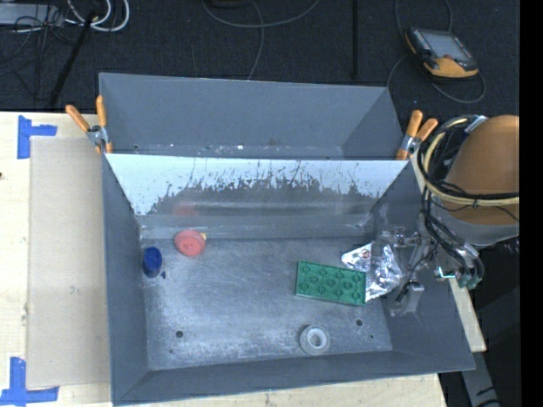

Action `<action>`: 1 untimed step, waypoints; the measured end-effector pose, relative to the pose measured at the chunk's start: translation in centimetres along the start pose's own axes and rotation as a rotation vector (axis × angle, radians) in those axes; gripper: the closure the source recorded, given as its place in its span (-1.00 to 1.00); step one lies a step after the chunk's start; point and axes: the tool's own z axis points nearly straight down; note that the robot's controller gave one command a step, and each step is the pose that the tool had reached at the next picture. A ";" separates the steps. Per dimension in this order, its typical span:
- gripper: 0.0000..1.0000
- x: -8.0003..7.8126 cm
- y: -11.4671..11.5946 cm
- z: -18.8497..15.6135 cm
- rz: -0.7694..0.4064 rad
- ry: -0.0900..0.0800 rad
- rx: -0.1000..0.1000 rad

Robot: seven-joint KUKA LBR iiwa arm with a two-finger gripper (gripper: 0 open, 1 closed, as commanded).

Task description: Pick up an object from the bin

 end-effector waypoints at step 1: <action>-1.00 -3.4 1.8 7.3 0.209 -0.003 0.000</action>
Offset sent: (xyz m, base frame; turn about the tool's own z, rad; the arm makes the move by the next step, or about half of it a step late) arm 0.0339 0.0172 -0.0708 0.2096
